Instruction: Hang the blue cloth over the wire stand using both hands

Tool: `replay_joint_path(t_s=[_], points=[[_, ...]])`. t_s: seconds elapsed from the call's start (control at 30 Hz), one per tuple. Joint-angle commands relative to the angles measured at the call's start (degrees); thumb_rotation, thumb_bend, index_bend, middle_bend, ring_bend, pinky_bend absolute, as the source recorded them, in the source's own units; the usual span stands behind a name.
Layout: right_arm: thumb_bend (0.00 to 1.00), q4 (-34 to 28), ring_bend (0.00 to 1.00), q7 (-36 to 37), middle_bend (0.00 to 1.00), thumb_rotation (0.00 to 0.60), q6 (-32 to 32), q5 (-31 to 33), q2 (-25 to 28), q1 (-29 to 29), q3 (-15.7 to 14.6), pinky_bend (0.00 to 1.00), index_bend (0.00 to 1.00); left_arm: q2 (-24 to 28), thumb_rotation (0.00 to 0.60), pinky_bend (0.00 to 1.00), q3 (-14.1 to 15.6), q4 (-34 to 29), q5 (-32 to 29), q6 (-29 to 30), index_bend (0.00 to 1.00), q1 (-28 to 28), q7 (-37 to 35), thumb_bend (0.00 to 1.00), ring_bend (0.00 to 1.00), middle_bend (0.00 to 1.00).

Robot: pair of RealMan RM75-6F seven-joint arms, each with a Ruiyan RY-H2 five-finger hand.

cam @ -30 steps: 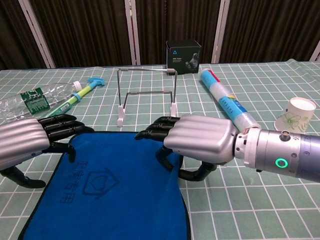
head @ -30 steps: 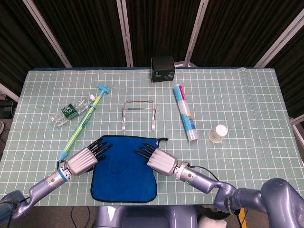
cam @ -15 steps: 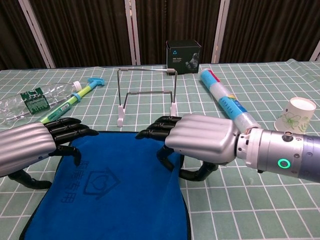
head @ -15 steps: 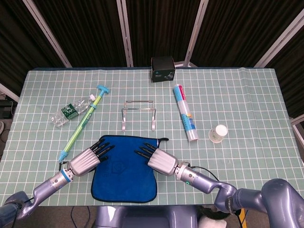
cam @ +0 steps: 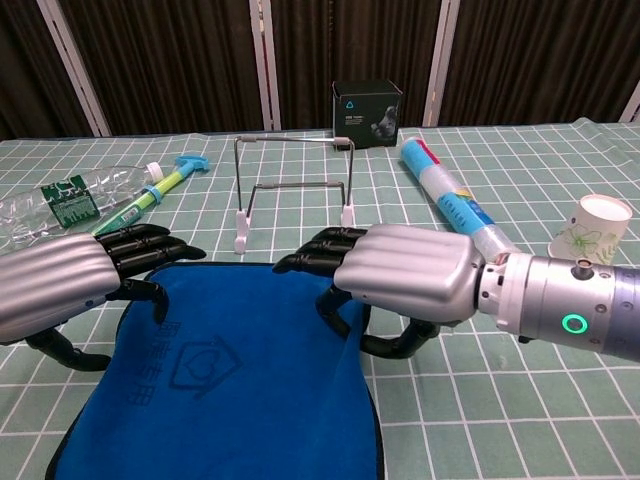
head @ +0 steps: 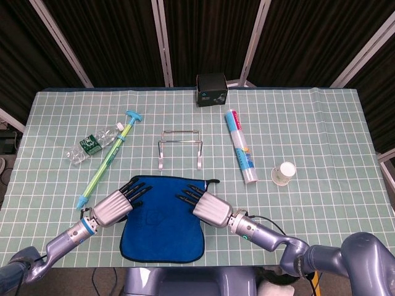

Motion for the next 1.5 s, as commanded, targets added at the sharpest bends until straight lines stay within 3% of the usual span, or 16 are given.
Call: replay_joint_path(t_s=[0.03, 0.57, 0.7, 1.1, 1.33, 1.5], points=[[0.43, -0.1, 0.0, 0.1, 0.01, 0.6, 0.1, 0.0, 0.2, -0.1, 0.0, 0.0, 0.68, 0.1, 0.6, 0.0, 0.0, -0.4, -0.1, -0.1, 0.42, -0.2, 0.3, 0.04, 0.0, 0.0], [0.43, -1.1, 0.0, -0.3, 0.01, 0.6, 0.3, -0.2, 1.0, -0.1, 0.2, 0.0, 0.68, 0.7, 0.6, 0.0, 0.5, -3.3, -1.1, -2.1, 0.43, -1.2, 1.2, 0.3, 0.0, 0.0], [0.43, -1.4, 0.0, -0.5, 0.01, 0.6, 0.3, -0.1, 1.3, -0.2, 0.2, 0.0, 0.68, 0.8, 0.6, 0.0, 0.5, -3.6, -1.2, -2.3, 0.44, -1.4, 1.5, 0.32, 0.0, 0.0], [0.43, -2.0, 0.0, -0.1, 0.02, 0.6, 1.2, -0.5, 2.0, -0.6, 0.1, 0.0, 0.68, 0.0, 0.6, 0.0, 0.4, -3.7, -1.9, -2.8, 0.62, -1.5, 1.4, 0.56, 0.0, 0.0], [0.43, -3.1, 0.0, 0.3, 0.02, 0.6, 2.2, -0.6, 3.3, -0.7, 0.7, 0.0, 0.68, 0.4, 0.6, 0.0, -1.1, -6.0, -3.3, -2.4, 0.71, -1.5, 2.1, 0.59, 0.0, 0.0], [0.43, -6.5, 0.0, 0.5, 0.02, 0.6, 4.9, -0.4, 6.0, -0.6, 3.1, 0.0, 0.68, 2.0, 0.6, 0.0, -4.2, -10.1, -4.9, 0.3, 0.79, -1.8, 2.4, 0.59, 0.0, 0.0]])
